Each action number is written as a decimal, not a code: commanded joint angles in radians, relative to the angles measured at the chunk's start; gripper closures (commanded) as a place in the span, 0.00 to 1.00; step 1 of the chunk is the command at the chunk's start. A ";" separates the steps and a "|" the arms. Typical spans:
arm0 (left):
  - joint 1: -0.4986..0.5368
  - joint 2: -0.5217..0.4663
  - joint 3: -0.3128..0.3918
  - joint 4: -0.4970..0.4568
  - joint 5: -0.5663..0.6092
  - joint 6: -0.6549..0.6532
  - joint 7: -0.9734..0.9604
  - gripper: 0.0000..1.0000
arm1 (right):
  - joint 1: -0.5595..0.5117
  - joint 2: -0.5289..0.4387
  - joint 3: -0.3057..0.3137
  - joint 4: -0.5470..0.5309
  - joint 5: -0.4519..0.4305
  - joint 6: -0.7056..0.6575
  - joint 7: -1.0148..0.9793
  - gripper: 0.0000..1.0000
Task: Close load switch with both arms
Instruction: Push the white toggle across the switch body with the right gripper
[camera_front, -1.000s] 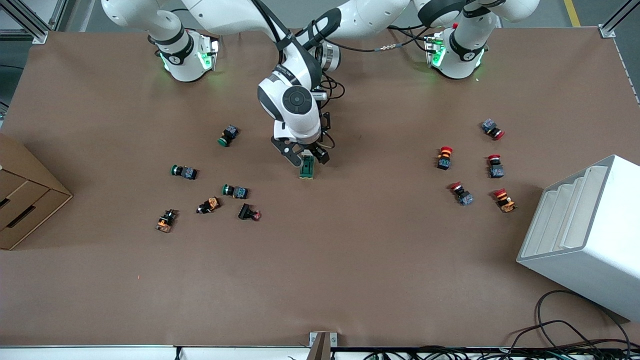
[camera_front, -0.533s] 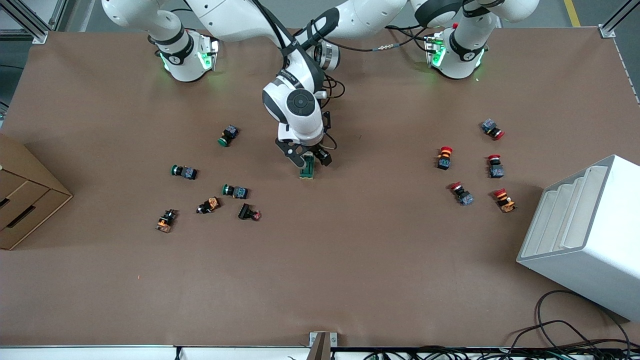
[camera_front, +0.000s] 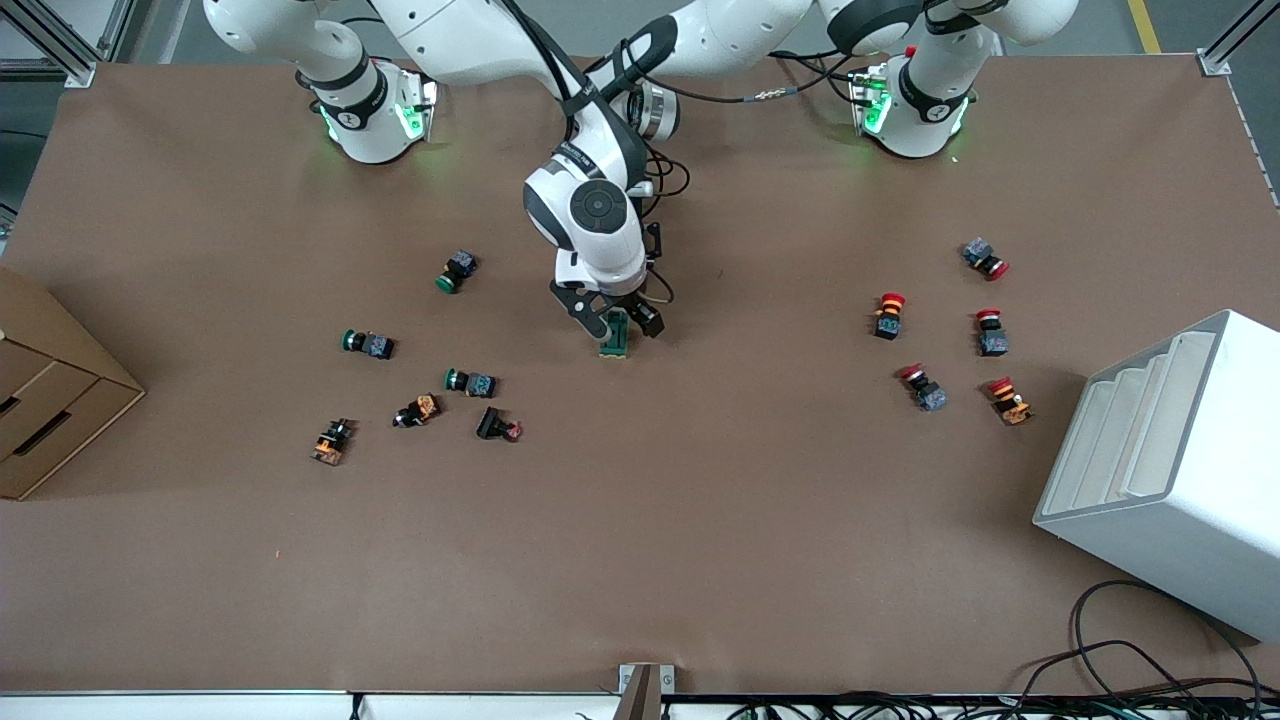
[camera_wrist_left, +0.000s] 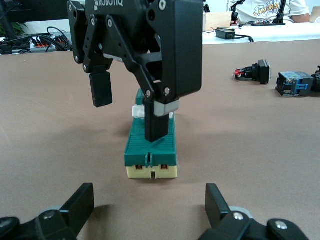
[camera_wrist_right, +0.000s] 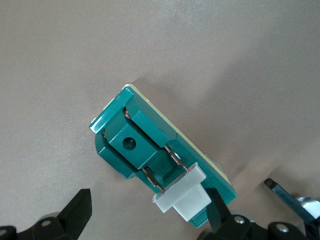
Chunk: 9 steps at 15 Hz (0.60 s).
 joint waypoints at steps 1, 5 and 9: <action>-0.014 0.033 0.007 0.011 0.007 0.004 -0.005 0.02 | -0.020 -0.005 -0.007 0.031 0.010 0.013 -0.003 0.00; -0.014 0.033 0.007 0.011 0.007 0.005 -0.005 0.02 | -0.043 -0.005 -0.007 0.060 0.010 0.008 -0.012 0.00; -0.014 0.033 0.007 0.011 0.007 0.004 -0.005 0.02 | -0.066 -0.001 -0.007 0.085 0.007 0.010 -0.021 0.00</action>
